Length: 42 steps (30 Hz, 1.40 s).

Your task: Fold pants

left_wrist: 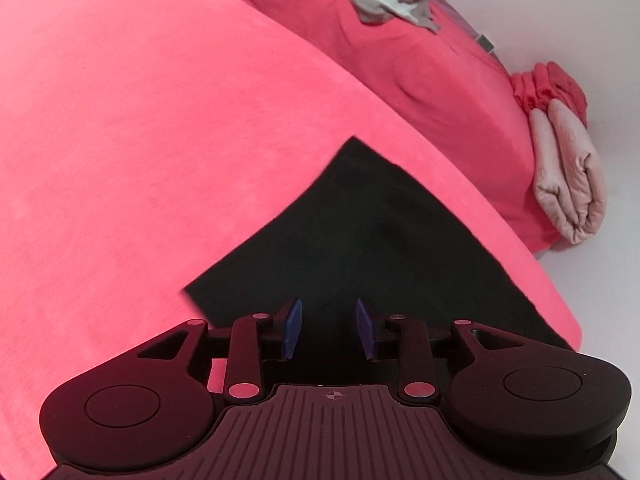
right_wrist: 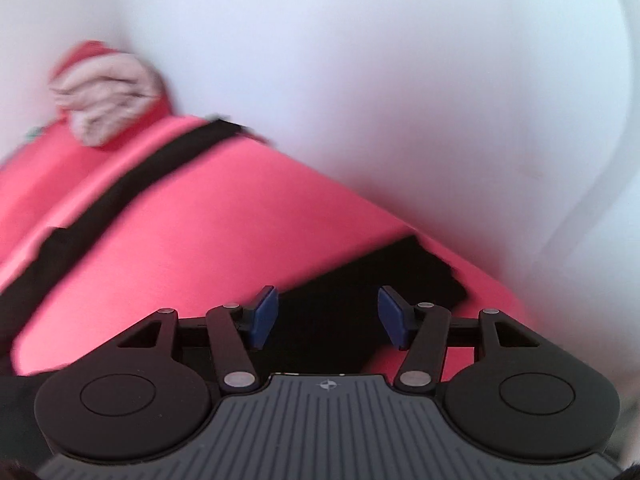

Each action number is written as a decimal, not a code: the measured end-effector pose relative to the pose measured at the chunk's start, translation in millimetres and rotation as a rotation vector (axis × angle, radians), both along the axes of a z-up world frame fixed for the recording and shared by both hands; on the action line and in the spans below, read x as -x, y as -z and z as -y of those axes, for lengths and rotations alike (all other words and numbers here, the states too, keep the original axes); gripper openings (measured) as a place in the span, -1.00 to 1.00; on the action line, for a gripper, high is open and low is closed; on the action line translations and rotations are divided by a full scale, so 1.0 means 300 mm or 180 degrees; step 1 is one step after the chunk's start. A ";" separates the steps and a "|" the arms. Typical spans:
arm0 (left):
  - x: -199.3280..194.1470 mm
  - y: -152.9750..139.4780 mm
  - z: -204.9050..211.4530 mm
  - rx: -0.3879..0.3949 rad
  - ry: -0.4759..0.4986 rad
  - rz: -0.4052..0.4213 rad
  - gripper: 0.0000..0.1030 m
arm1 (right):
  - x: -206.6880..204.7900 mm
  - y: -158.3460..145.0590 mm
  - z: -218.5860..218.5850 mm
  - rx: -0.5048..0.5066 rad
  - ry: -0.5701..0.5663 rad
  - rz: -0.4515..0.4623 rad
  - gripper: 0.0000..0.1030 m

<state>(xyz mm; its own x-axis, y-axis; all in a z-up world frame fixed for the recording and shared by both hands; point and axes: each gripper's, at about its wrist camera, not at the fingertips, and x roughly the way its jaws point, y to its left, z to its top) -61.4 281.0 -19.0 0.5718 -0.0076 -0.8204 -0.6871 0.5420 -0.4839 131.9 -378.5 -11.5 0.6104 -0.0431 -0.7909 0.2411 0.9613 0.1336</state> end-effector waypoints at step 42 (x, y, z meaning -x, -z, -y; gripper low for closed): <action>-0.702 0.205 0.166 -0.0215 0.0779 -0.0442 1.00 | -0.769 0.306 0.245 -0.0925 0.0543 -0.0473 -0.66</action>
<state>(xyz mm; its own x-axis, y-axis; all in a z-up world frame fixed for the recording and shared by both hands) 149.0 231.3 -80.5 0.4419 -0.0743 -0.8940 -0.5890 0.7276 -0.3516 362.6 -452.0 -103.2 0.4914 0.1049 -0.8646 0.4320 0.8326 0.3466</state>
